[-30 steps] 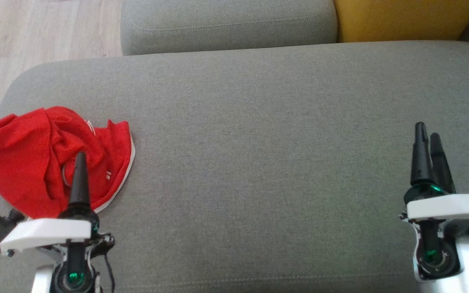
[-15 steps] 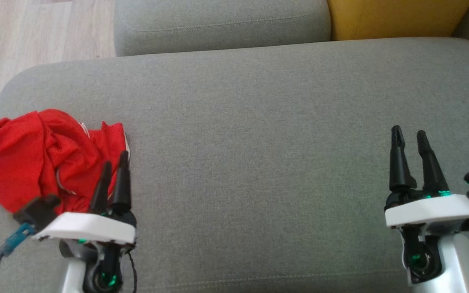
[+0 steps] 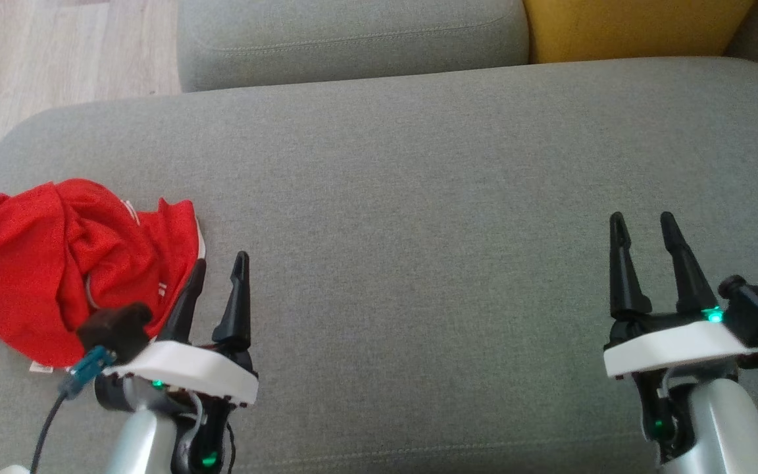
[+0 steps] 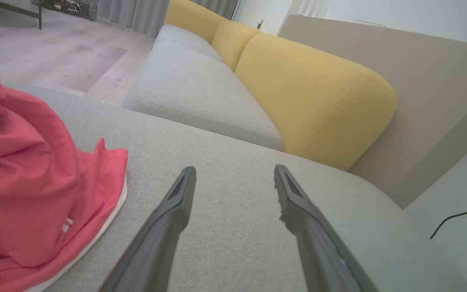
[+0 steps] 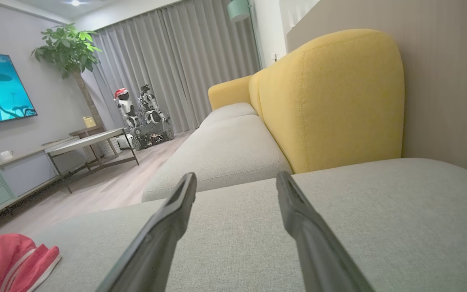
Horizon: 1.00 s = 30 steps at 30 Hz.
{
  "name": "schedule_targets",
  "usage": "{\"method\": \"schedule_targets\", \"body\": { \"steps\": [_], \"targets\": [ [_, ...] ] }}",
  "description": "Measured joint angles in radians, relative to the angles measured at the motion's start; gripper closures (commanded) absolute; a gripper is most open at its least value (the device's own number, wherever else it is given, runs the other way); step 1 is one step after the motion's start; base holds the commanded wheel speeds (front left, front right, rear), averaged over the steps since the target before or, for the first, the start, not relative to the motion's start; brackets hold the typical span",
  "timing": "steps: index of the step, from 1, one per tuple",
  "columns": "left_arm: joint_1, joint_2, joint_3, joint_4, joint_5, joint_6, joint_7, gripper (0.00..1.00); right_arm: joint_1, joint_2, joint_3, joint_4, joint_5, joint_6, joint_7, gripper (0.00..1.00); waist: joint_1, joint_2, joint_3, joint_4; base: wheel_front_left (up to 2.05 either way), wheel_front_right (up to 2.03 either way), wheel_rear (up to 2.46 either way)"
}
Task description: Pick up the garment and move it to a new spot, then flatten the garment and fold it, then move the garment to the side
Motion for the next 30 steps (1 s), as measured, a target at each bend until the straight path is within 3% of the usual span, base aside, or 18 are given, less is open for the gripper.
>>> {"method": "schedule_targets", "body": {
  "steps": [17,30],
  "targets": [
    [-0.037,0.045,-0.104,0.03,0.253,0.103,-0.054,0.0,-0.023,0.001,0.026,0.025,-0.254,0.0,-0.053,0.0,0.0,0.0,0.004,0.003,0.0,0.0,0.0],
    [-0.036,0.009,-0.064,0.06,0.193,0.06,-0.09,0.0,-0.026,0.001,0.069,0.08,-0.143,0.0,-0.087,0.0,0.0,0.0,-0.009,0.0,0.0,0.0,0.0]
  ]
}}
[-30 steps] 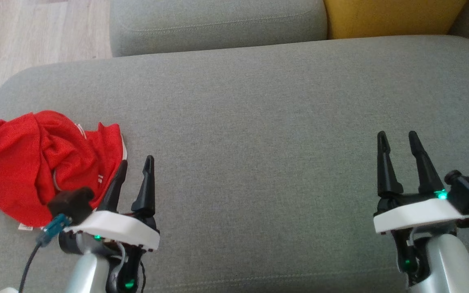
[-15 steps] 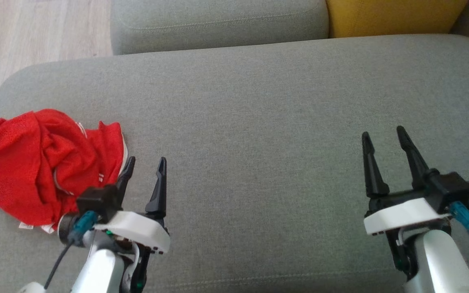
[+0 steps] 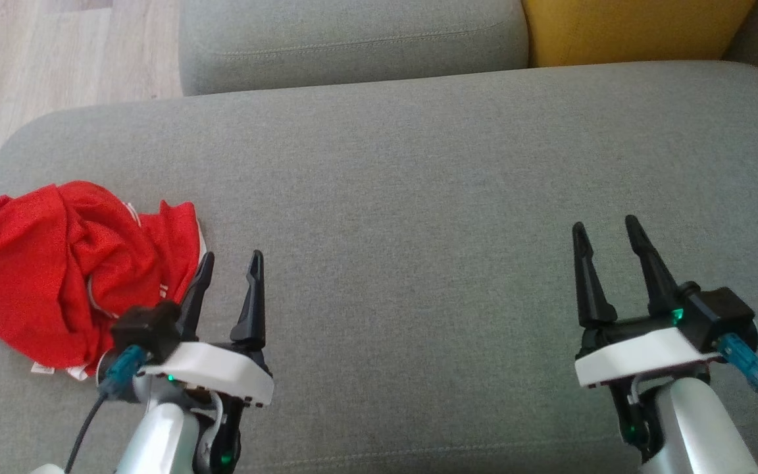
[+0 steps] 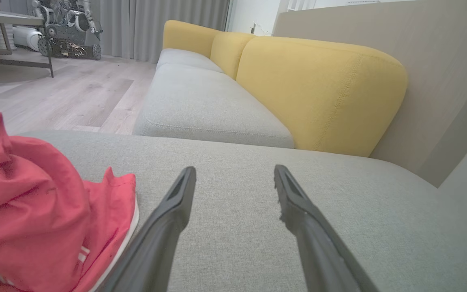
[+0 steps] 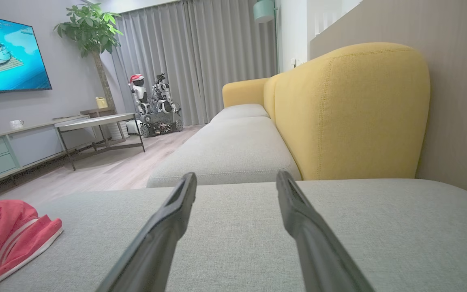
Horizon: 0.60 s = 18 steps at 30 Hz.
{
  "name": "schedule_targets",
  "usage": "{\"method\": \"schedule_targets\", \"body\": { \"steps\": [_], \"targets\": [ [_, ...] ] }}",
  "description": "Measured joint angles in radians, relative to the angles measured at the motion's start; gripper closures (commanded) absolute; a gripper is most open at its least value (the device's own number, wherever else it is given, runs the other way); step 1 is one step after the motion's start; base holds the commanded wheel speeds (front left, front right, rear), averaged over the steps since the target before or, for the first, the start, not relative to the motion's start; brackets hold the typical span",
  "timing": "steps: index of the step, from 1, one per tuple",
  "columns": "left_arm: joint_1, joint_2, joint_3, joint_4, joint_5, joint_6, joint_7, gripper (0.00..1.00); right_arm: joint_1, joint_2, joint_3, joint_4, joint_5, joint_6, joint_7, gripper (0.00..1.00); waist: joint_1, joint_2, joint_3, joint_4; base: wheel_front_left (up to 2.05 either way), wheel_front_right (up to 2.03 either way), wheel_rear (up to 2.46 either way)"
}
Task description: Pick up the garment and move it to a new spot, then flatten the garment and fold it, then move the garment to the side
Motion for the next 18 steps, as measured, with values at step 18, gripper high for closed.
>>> {"method": "schedule_targets", "body": {
  "steps": [18],
  "targets": [
    [0.0,-0.011,0.0,0.026,0.022,-0.011,-0.026,0.0,-0.023,0.0,0.027,0.019,0.003,0.0,-0.008,0.0,0.0,0.0,0.009,-0.006,0.0,0.0,0.0]
  ]
}}
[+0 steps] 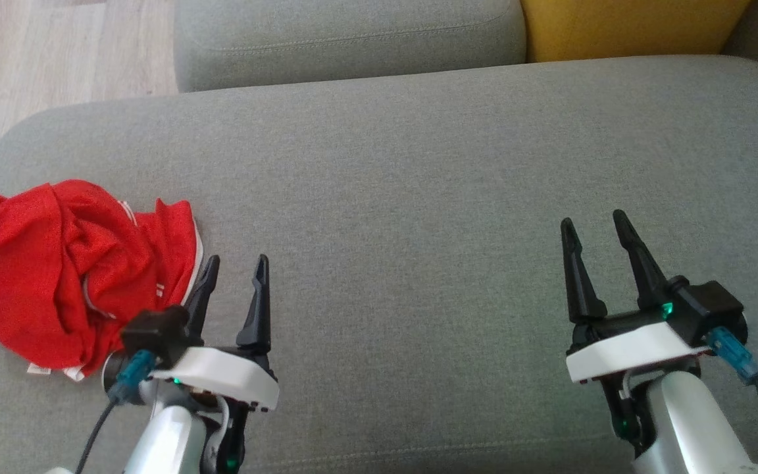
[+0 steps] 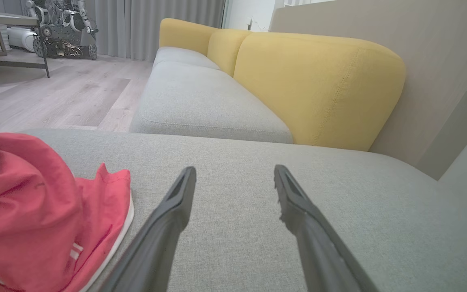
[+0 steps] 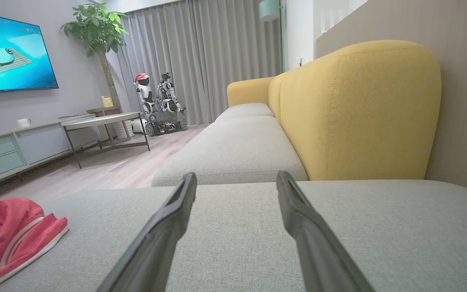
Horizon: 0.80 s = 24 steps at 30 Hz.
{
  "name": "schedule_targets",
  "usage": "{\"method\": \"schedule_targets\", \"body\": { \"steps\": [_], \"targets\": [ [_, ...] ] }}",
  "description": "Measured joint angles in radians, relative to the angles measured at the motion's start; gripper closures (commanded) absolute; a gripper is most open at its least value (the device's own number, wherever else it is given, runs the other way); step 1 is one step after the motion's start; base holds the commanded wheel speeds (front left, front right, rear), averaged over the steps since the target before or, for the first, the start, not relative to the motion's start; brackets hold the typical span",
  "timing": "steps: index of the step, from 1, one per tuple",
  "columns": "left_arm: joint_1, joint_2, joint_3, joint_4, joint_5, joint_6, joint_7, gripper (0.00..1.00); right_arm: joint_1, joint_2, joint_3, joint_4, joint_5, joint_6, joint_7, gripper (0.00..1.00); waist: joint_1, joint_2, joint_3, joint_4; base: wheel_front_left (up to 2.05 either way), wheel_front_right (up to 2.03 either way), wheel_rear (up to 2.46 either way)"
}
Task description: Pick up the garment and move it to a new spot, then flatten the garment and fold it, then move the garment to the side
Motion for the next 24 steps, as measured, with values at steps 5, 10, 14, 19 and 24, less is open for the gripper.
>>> {"method": "schedule_targets", "body": {
  "steps": [5,10,14,19,24],
  "targets": [
    [0.0,0.0,-0.008,0.005,0.024,0.004,0.0,0.0,0.0,0.0,0.007,0.012,0.031,0.0,0.01,0.0,0.0,0.0,-0.001,0.001,0.0,0.0,0.0],
    [0.0,0.0,-0.015,0.005,0.054,0.018,0.0,0.0,0.0,0.0,0.007,0.025,0.094,0.0,0.021,0.0,0.0,0.0,-0.004,0.001,0.0,0.0,0.0],
    [0.0,0.0,-0.021,0.004,0.079,0.026,0.0,0.0,0.0,0.0,-0.005,0.04,0.123,0.0,0.032,0.0,0.0,0.0,-0.01,0.001,0.0,0.0,0.0],
    [0.0,0.0,-0.034,-0.002,0.143,0.028,0.0,0.0,0.0,0.0,-0.007,0.054,0.176,0.0,0.052,0.0,0.0,0.0,-0.012,0.001,0.0,0.0,0.0],
    [0.0,-0.001,-0.03,-0.002,0.124,0.027,0.0,0.0,0.0,0.0,-0.006,0.057,0.161,0.0,0.054,0.0,0.0,0.0,-0.011,0.003,0.0,0.0,0.0]
  ]
}}
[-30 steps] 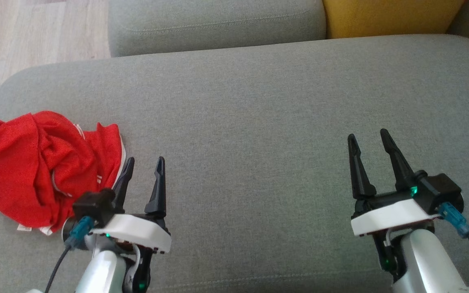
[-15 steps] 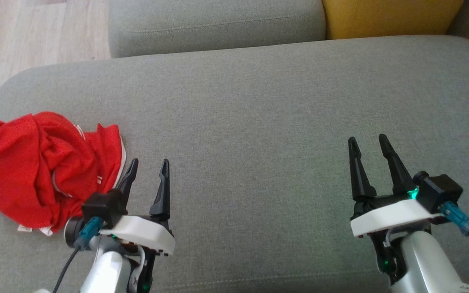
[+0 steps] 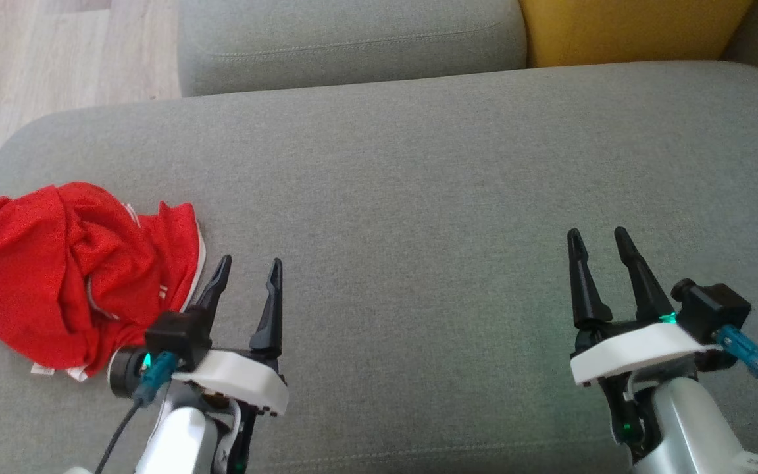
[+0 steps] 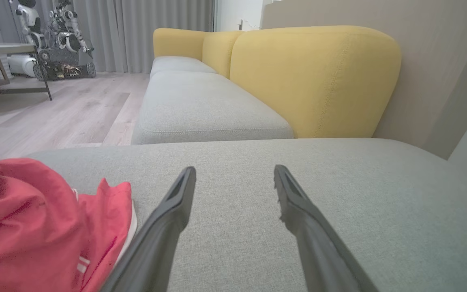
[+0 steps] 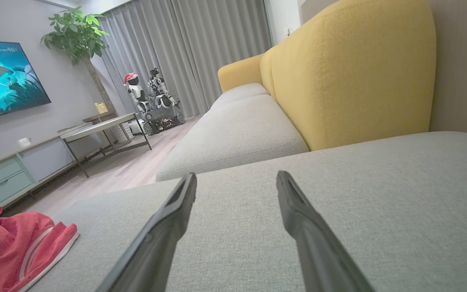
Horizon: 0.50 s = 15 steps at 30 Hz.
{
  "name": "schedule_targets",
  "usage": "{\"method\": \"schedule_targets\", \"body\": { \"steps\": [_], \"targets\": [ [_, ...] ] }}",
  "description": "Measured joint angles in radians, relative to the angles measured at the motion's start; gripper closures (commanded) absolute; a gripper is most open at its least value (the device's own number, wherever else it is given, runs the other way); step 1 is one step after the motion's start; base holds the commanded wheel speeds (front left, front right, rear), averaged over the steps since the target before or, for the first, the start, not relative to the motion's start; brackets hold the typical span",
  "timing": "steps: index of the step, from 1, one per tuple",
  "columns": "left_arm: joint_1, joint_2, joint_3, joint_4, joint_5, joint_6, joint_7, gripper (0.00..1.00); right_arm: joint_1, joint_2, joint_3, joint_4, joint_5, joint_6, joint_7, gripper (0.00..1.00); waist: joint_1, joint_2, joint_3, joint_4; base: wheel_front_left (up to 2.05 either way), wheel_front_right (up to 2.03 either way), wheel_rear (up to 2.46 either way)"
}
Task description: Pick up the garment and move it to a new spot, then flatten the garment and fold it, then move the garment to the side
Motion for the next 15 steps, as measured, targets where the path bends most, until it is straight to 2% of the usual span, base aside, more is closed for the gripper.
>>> {"method": "schedule_targets", "body": {
  "steps": [5,15],
  "targets": [
    [0.0,0.0,-0.001,0.001,-0.074,0.0,0.0,0.0,0.0,0.0,0.002,-0.005,-0.045,0.0,-0.001,0.0,0.0,0.0,0.001,0.018,0.0,0.0,0.0],
    [0.0,0.0,0.013,0.008,-0.094,0.001,0.0,0.0,0.0,0.0,0.023,-0.01,-0.067,0.0,-0.003,0.0,0.0,0.0,0.002,0.11,0.0,0.0,0.0]
  ]
}}
